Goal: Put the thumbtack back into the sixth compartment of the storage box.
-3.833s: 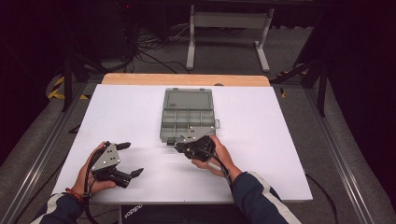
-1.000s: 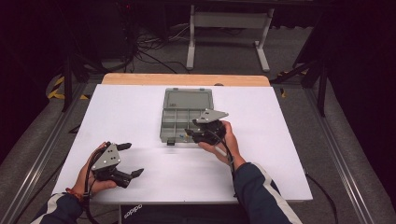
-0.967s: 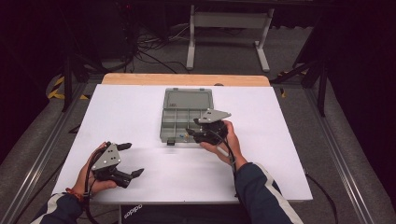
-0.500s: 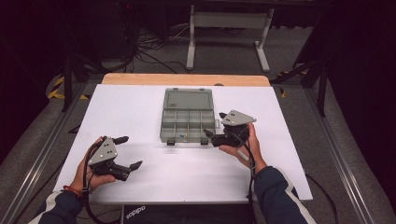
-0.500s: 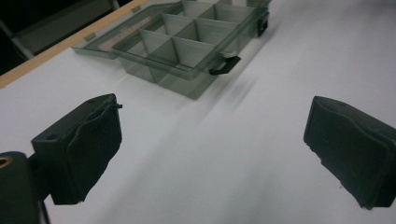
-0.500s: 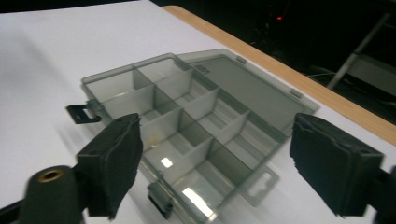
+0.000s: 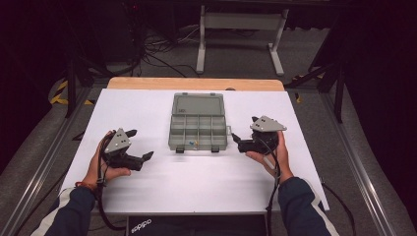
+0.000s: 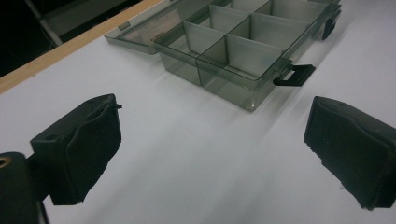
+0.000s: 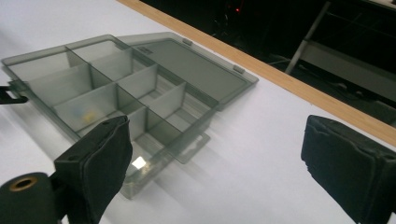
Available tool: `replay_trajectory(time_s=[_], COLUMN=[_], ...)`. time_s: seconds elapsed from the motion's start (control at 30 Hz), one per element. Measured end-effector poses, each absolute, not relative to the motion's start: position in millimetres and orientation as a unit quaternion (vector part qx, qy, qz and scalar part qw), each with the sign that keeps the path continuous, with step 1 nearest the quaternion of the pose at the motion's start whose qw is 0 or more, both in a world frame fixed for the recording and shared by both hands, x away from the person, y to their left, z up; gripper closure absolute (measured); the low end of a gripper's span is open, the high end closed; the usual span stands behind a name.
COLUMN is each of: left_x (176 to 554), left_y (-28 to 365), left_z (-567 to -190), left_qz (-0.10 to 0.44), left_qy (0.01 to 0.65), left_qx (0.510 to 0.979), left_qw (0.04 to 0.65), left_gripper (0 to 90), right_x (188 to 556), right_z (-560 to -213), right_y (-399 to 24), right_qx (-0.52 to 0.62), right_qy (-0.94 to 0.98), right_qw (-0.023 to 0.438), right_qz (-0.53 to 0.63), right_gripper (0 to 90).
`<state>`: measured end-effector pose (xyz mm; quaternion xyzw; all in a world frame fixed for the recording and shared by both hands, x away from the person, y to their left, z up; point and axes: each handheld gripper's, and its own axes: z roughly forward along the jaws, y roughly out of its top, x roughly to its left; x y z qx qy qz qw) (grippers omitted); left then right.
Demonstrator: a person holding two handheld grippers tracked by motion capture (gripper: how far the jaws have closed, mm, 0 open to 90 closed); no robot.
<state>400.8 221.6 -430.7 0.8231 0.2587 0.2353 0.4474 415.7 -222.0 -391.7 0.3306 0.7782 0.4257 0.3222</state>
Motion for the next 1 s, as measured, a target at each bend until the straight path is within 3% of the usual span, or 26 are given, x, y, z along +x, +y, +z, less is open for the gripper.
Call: replay_trajectory(time_s=[1.0], left_x=[446.7], left_y=[212.2], left_z=[-408.3], left_qz=[0.263], left_qy=[0.281], left_qx=[0.792], left_qw=[0.473], left_gripper=[6.6], right_x=[450.0], right_z=[-410.6], right_y=[-246.0], right_qx=[0.387], right_qy=[0.757], right_qw=[0.302], right_qz=[0.432], right_gripper=[7.3])
